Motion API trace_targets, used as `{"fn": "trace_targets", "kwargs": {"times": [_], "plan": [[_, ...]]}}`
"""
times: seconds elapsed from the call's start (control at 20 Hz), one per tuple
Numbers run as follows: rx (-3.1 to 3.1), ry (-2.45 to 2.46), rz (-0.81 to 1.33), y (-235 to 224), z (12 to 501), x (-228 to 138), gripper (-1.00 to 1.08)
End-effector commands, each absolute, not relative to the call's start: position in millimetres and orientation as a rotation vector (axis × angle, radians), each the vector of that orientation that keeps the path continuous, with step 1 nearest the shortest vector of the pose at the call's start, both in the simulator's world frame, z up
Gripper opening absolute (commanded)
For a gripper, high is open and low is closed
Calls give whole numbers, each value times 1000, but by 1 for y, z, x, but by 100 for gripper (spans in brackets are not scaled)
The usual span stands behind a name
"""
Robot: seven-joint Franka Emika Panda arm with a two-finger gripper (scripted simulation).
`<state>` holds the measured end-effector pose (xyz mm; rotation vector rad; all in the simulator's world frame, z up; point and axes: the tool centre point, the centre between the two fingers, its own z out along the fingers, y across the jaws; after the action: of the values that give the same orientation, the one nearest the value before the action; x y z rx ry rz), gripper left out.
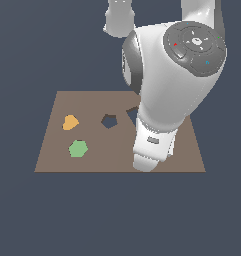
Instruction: Insert a designated object into the corresponding slot on a board.
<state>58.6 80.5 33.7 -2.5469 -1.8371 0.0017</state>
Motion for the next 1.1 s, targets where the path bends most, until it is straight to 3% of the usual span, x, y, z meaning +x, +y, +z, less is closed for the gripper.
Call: {"fn": "trace_targets", "kwargs": {"times": [0.0,0.6,1.05], "plan": [[-2578,-1794,1,69,35,55,-100],[-2786,-1445,4,-6,39,8,-100],[-2857,-1296,5,-32,41,-17,-100]]}}
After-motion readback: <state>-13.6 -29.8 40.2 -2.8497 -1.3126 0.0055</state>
